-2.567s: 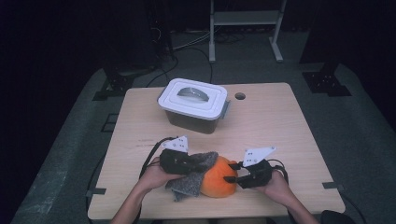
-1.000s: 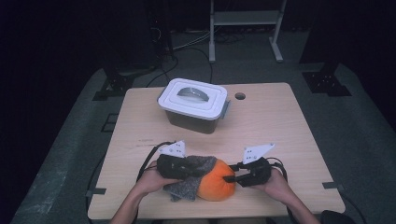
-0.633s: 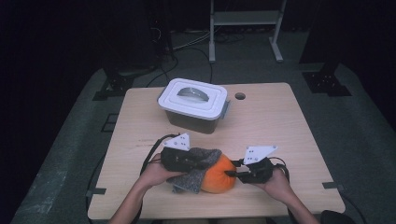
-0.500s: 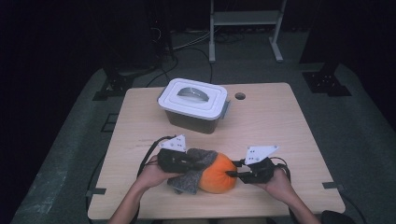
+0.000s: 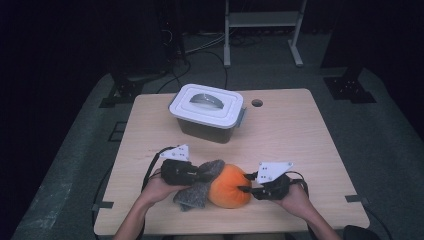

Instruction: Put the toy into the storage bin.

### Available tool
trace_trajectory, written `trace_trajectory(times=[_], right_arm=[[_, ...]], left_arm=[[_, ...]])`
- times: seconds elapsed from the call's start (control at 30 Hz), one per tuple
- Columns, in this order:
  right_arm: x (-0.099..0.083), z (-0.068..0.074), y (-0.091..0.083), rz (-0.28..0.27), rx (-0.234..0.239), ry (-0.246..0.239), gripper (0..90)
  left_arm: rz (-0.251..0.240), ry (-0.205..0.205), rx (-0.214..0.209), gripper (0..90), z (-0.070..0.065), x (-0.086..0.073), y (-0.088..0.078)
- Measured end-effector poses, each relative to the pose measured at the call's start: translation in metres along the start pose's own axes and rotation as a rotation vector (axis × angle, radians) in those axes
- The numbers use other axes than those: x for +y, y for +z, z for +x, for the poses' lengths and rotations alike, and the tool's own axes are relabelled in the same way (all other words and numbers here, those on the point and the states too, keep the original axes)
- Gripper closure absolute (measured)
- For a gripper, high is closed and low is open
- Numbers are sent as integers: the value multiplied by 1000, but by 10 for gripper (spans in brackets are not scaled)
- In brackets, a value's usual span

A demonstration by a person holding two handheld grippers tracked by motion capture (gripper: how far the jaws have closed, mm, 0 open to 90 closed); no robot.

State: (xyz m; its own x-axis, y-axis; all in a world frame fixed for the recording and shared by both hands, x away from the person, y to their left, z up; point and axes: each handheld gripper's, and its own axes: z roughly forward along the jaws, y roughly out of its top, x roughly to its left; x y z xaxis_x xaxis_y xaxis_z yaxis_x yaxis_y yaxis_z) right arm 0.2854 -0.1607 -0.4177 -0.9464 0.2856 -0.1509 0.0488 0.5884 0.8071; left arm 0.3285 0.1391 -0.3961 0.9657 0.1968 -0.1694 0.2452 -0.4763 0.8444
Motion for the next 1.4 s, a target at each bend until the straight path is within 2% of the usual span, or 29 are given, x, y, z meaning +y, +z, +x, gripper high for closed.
trace_trajectory(times=[0.1, 0.2, 0.27, 0.33, 0.43, 0.53, 0.63, 0.73, 0.77, 0.9, 1.03, 1.17, 1.23, 1.4], right_arm=[[0, 1, 0, 7, 1, -9, 634], [-3, -1, -2, 9, 9, 2, 607], [-5, -3, -3, 13, 26, 36, 489], [-6, -8, -5, 9, 39, 94, 374], [-8, -13, -7, -11, 45, 157, 309], [-12, -17, -6, 12, 52, 196, 262], [-15, -20, -2, 10, 106, 246, 256], [-15, -17, 6, 5, 135, 258, 283], [-14, -16, 8, 4, 132, 254, 324], [-11, -12, 6, 2, 86, 201, 520], [-10, -10, 1, 5, 50, 164, 569], [-14, -12, -2, -7, 57, 181, 582], [-13, -13, -3, -6, 57, 181, 585], [-13, -17, -6, -3, 51, 182, 584]], left_arm=[[9, 35, -6, 778, -5, 11, 6], [36, 44, -10, 778, -6, 9, 11], [50, 45, -3, 779, -8, 4, 13], [43, 42, -10, 779, -10, 0, 12], [40, 37, -18, 779, -11, -7, 9], [32, 32, -27, 778, -13, -11, 6], [22, 28, -42, 777, -14, -14, 5], [13, 29, -46, 777, -14, -12, 6], [15, 36, -39, 777, -15, -9, 6], [0, 68, -21, 778, -17, 4, 6], [0, 87, -11, 778, -17, 13, 6], [29, 60, 15, 779, -7, 2, 6], [20, 27, 12, 780, -3, -7, 3], [67, -3, 50, 779, 1, -26, -5]])
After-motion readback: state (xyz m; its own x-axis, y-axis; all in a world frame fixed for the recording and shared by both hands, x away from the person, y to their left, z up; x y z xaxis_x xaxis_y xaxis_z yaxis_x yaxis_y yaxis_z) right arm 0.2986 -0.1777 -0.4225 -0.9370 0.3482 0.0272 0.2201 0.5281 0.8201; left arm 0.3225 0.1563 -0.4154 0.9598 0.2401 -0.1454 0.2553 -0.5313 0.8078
